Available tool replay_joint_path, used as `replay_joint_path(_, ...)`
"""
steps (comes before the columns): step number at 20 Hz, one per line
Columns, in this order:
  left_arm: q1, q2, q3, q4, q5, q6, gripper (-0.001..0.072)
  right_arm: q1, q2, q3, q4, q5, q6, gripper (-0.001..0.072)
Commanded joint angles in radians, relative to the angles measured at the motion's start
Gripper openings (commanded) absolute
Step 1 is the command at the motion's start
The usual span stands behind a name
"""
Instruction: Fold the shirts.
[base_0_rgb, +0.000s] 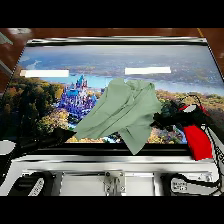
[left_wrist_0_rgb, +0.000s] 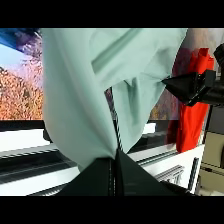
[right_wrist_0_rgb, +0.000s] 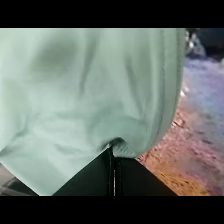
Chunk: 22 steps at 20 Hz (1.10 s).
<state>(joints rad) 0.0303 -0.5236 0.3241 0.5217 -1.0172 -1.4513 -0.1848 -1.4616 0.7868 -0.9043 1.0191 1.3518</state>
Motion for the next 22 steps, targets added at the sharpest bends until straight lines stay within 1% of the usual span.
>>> replay_joint_path(1,0.000,0.003,0.005,0.000,0.062,0.000,0.0034,0.024,0.020,0.024,0.026,0.059,0.000,0.0055)
replay_joint_path(2,0.001,0.010,0.019,0.000,0.121,0.000,0.0033,0.024,0.049,0.053,0.034,0.120,-0.038,0.0056)
replay_joint_path(4,0.001,0.029,0.094,0.000,0.300,0.001,0.0033,0.024,0.139,0.158,0.035,0.232,-0.091,0.0054)
replay_joint_path(6,0.001,0.047,0.230,0.000,0.509,0.001,0.0034,0.024,0.266,0.335,0.044,0.295,-0.161,0.0054)
replay_joint_path(7,0.001,0.053,0.325,0.000,0.616,0.001,0.0034,0.024,0.339,0.452,0.044,0.299,-0.196,0.0054)
replay_joint_path(8,0.000,0.056,0.433,0.001,0.716,0.001,0.0034,0.024,0.404,0.572,0.034,0.277,-0.216,0.0054)
replay_joint_path(9,0.001,0.057,0.540,0.001,0.796,0.010,0.0034,0.024,0.467,0.706,0.003,0.212,-0.217,0.0054)
replay_joint_path(11,0.000,0.057,0.769,0.001,0.889,0.055,0.0034,0.024,0.566,0.945,-0.082,0.032,-0.183,0.0054)
replay_joint_path(13,0.000,0.058,0.975,0.002,0.877,0.139,0.0035,0.024,0.623,1.131,-0.131,-0.087,-0.133,0.0053)
replay_joint_path(14,0.000,0.058,1.066,0.002,0.838,0.182,0.0035,0.024,0.642,1.208,-0.130,-0.097,-0.117,0.0053)
replay_joint_path(15,0.000,0.058,1.133,0.002,0.795,0.219,0.0035,0.024,0.657,1.260,-0.130,-0.087,-0.100,0.0053)
replay_joint_path(17,0.000,0.066,1.226,0.002,0.686,0.285,0.0035,0.024,0.700,1.275,-0.140,-0.051,-0.042,0.0053)
replay_joint_path(18,0.001,0.079,1.244,0.002,0.634,0.305,0.0034,0.024,0.717,1.275,-0.164,-0.010,-0.014,0.0054)
replay_joint_path(19,0.001,0.096,1.245,0.008,0.592,0.306,0.0034,0.024,0.728,1.275,-0.188,0.044,0.015,0.0054)
replay_joint_path(21,0.001,0.124,1.245,0.082,0.502,0.304,0.0034,0.024,0.739,1.275,-0.205,0.153,0.030,0.0053)
replay_joint_path(22,0.001,0.134,1.245,0.137,0.457,0.272,0.0034,0.024,0.739,1.275,-0.206,0.197,0.034,0.0054)
